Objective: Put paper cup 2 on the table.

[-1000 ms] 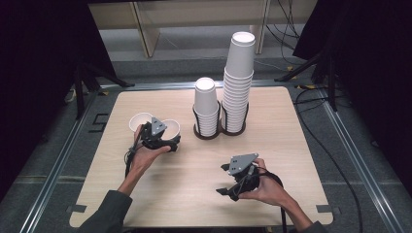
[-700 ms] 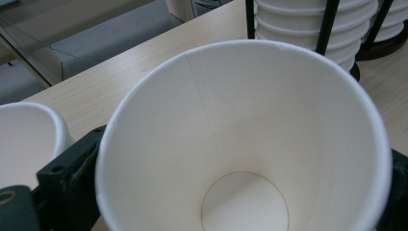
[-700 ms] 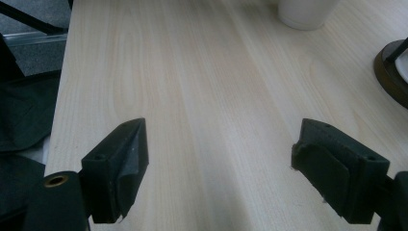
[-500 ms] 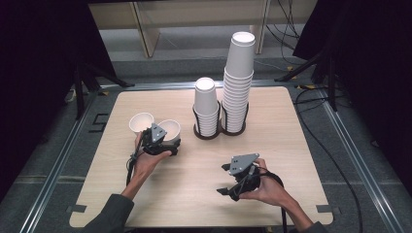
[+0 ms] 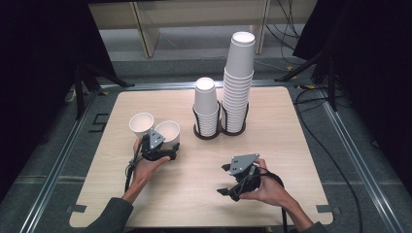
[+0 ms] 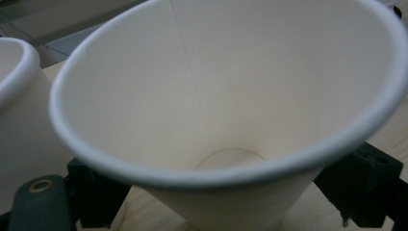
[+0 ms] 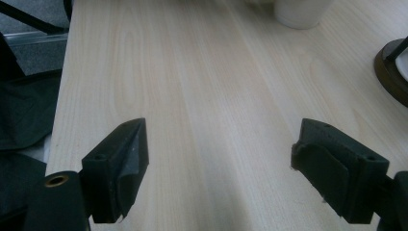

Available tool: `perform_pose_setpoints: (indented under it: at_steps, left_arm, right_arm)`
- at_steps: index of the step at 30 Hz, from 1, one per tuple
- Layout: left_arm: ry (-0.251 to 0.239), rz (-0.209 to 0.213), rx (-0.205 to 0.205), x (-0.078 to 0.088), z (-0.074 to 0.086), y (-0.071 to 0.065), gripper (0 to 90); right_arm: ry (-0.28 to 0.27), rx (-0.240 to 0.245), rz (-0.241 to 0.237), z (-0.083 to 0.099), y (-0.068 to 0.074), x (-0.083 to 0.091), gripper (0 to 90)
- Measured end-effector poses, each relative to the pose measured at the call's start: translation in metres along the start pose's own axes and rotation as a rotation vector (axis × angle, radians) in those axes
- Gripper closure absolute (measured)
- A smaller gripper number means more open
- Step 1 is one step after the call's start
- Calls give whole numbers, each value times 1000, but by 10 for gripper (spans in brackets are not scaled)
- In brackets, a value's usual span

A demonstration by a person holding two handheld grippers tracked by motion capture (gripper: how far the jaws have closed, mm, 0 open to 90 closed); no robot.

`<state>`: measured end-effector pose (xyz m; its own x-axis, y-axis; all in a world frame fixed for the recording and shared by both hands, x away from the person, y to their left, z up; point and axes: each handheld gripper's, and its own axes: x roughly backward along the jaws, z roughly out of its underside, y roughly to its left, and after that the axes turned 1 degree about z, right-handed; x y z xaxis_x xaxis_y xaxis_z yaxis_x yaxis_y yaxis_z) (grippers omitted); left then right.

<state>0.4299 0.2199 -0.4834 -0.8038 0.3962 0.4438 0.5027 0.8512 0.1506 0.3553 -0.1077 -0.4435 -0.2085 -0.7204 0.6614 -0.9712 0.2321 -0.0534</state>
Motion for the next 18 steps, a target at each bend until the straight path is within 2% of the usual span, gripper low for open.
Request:
perform_pose_setpoints:
  at_steps: [1, 2, 4, 6, 12, 18]
  left_arm:
    - [6, 1, -8, 0, 3, 0, 140]
    - [-17, -8, -5, 0, 5, -1, 141]
    - [-16, -11, -10, 2, 5, -1, 141]
    - [-12, 3, -11, 3, 7, 1, 141]
    - [-13, 0, 8, 10, 11, 4, 141]
    - [-12, 3, 10, 17, 14, 6, 141]
  right_arm:
    - [4, -10, -6, 0, 1, 0, 197]
    - [3, -9, -7, 0, 1, 0, 197]
    - [5, -9, -7, 0, 1, 0, 197]
    - [3, -11, -8, 1, 0, 0, 197]
    - [2, -11, -7, 1, 1, 0, 198]
    - [1, -10, -5, 1, 1, 0, 198]
